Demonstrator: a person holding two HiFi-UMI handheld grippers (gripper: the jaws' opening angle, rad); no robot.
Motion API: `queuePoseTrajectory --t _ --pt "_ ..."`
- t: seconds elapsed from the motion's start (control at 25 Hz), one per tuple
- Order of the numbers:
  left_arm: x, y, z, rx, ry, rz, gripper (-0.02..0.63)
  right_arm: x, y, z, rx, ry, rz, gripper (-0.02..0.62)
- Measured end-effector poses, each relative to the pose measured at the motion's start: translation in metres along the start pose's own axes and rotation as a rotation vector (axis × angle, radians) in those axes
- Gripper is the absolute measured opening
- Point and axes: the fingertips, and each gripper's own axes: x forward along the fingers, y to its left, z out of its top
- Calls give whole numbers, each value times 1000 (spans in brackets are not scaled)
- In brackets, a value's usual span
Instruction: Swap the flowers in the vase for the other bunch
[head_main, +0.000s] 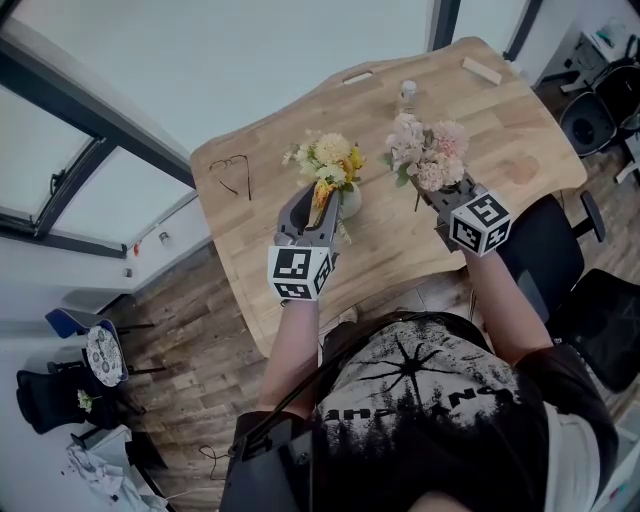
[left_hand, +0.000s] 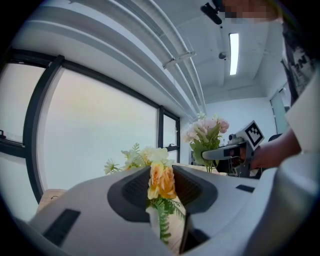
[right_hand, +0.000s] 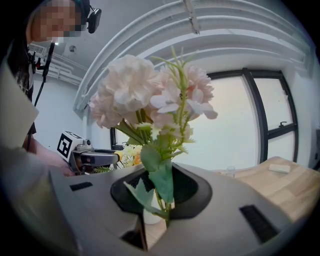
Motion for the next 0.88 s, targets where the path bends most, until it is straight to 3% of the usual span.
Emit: queuePoseTrajectory --t 0.44,0.88 --pt "1 4 15 -8 -44 -5 127 0 -1 2 -2 -7 -12 63" --pt "4 22 57 32 -110 14 126 3 1 8 -7 -17 -11 63"
